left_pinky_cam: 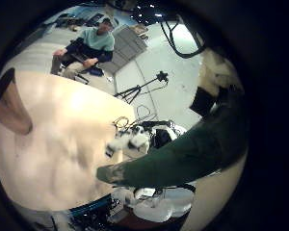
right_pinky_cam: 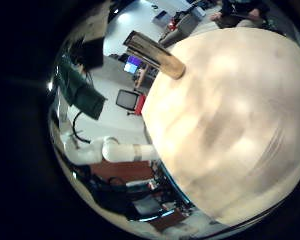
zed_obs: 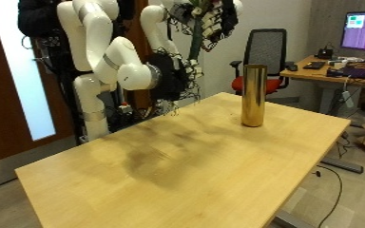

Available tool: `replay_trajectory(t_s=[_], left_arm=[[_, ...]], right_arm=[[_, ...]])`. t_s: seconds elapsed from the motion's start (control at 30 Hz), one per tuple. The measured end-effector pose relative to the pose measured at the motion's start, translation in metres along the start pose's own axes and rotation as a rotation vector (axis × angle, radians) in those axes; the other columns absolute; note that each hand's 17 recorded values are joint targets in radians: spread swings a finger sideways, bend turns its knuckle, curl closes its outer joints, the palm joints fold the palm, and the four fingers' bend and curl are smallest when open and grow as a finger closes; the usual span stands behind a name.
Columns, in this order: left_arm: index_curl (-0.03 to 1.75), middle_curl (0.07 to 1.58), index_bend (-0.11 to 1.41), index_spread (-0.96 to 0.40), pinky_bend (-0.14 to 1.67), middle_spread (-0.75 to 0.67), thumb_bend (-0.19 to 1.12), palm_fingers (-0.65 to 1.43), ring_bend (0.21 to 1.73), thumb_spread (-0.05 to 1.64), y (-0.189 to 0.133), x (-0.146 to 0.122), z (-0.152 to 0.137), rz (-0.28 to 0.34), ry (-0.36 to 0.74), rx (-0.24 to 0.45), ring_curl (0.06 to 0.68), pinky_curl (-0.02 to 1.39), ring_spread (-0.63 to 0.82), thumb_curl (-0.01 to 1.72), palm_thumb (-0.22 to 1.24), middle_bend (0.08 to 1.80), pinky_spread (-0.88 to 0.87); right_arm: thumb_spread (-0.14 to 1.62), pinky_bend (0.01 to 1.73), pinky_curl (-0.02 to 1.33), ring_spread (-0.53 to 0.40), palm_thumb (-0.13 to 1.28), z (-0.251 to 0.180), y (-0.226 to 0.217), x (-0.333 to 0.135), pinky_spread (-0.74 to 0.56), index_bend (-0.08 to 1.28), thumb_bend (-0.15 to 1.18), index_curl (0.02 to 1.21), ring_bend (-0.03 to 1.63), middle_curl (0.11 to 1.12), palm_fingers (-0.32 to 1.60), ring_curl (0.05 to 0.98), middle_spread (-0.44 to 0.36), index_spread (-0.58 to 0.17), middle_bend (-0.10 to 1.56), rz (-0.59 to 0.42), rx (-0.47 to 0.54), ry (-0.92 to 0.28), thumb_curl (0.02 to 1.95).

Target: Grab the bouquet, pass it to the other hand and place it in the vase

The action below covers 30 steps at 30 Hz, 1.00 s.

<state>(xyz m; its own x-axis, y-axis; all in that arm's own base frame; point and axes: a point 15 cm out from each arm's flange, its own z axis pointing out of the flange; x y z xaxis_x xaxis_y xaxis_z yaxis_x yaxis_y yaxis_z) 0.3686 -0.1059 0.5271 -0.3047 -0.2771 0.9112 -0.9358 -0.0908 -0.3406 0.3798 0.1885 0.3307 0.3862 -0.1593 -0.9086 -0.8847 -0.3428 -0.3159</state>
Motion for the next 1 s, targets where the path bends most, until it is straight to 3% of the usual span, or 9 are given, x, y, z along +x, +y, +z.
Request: replay_trajectory(t_s=[0.07,0.23,0.5,0.8,1.0], left_arm=[[0.85,1.11,0.55,-0.64,1.23,-0.61,-0.02,0.95,1.48,0.20,-0.003,0.005,-0.006,0.021,-0.020,0.018,0.593,0.67,-0.43,0.77,1.16,1.06,-0.55],[1.03,1.13,0.50,-0.69,1.26,-0.60,-0.02,0.92,1.50,0.15,-0.015,0.022,-0.030,0.078,-0.069,0.081,0.609,0.69,-0.42,0.81,1.16,1.10,-0.54],[1.28,1.12,0.42,-0.73,1.27,-0.58,-0.02,0.92,1.52,0.13,-0.036,0.058,-0.067,0.160,-0.139,0.164,0.617,0.71,-0.42,0.86,1.15,1.13,-0.53],[1.42,1.11,0.35,-0.72,1.25,-0.57,-0.02,0.93,1.51,0.13,-0.064,0.079,-0.134,0.186,-0.149,0.281,0.615,0.72,-0.42,0.89,1.14,1.13,-0.53],[1.48,1.10,0.31,-0.70,1.24,-0.56,-0.02,0.94,1.50,0.13,-0.069,0.076,-0.159,0.176,-0.153,0.295,0.614,0.72,-0.42,0.90,1.14,1.12,-0.53]], right_arm=[[0.98,0.63,0.55,0.122,0.78,-0.006,-0.001,0.001,0.23,0.14,-0.03,0.56,0.59,0.45,-0.17,0.293,0.050,-0.383,0.26,0.004,0.014,0.004,0.56],[0.98,0.52,0.45,0.182,0.80,-0.020,-0.003,0.003,0.36,0.11,-0.02,0.40,0.44,0.38,-0.15,0.239,0.079,-0.434,0.17,0.018,0.063,-0.005,0.53],[0.98,0.48,0.38,0.204,0.81,-0.022,-0.007,0.004,0.38,0.12,-0.02,0.23,0.36,0.28,-0.11,0.229,0.091,-0.449,0.15,0.026,0.087,-0.023,0.49],[0.98,0.46,0.35,0.203,0.81,-0.021,-0.006,0.006,0.38,0.14,-0.02,0.21,0.32,0.23,-0.08,0.234,0.090,-0.445,0.16,0.031,0.084,-0.029,0.48],[0.98,0.45,0.33,0.201,0.83,-0.020,-0.006,0.007,0.38,0.16,-0.02,0.22,0.29,0.22,-0.06,0.240,0.080,-0.453,0.16,0.035,0.083,-0.031,0.48]])
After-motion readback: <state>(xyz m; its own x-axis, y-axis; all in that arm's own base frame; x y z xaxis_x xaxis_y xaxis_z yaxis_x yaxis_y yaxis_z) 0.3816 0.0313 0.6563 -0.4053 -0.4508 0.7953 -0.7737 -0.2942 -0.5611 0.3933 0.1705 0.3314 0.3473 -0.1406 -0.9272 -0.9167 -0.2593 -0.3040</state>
